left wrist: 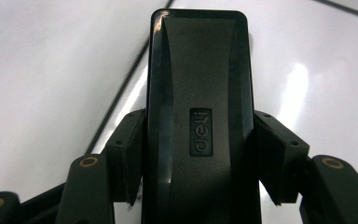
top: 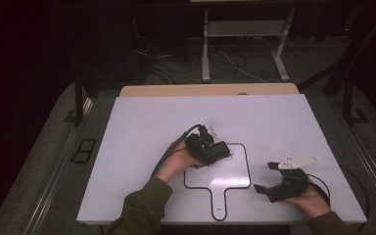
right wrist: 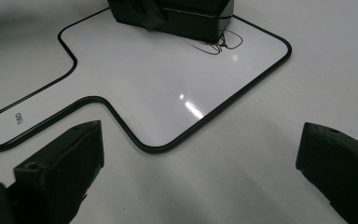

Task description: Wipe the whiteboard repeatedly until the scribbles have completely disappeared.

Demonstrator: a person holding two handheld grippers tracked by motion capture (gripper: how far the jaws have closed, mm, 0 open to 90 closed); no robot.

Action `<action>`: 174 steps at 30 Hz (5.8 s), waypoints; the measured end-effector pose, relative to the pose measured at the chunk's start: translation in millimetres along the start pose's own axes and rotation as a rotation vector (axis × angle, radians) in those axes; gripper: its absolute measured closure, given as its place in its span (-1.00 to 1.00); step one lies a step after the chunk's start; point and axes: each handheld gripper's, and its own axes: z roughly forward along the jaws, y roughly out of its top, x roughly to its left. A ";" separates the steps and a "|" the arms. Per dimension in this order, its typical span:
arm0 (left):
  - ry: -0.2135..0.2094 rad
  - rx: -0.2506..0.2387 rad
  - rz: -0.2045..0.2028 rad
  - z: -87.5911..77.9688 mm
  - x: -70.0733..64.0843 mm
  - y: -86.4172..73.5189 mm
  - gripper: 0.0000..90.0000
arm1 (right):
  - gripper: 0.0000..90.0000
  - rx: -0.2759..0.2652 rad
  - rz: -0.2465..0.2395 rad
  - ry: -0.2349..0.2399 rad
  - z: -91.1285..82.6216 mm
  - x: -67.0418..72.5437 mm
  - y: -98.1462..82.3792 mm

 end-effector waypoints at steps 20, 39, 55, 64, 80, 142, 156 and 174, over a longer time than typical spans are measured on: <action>0.035 0.004 -0.109 -8.2 23.9 -16.0 -0.13 | -1.00 0.001 0.001 0.000 -0.2 -0.3 -0.1; 0.082 0.004 -0.148 -13.8 35.5 -25.6 -0.13 | -1.00 0.006 0.001 0.002 0.9 0.0 0.2; 0.103 0.005 -0.154 -14.1 39.5 -25.9 -0.13 | -1.00 0.003 0.001 0.003 0.7 -0.4 -0.1; 0.123 0.002 -0.184 -18.6 47.9 -34.5 -0.13 | -1.00 0.003 0.001 0.003 0.8 -0.5 -0.2; 0.092 0.027 -0.123 -12.7 35.5 -24.5 -0.13 | -1.00 0.001 0.002 0.001 -0.1 -0.2 -0.2; 0.025 0.029 -0.018 24.5 11.6 41.1 -0.13 | -1.00 0.000 0.000 0.005 -0.7 0.5 -0.1; -0.010 0.026 0.046 31.3 -12.9 52.9 -0.13 | -1.00 -0.001 -0.002 0.006 -0.7 0.7 0.1; 0.039 0.036 0.000 30.1 12.1 50.9 -0.13 | -1.00 -0.005 0.001 0.003 -1.9 -0.4 -0.4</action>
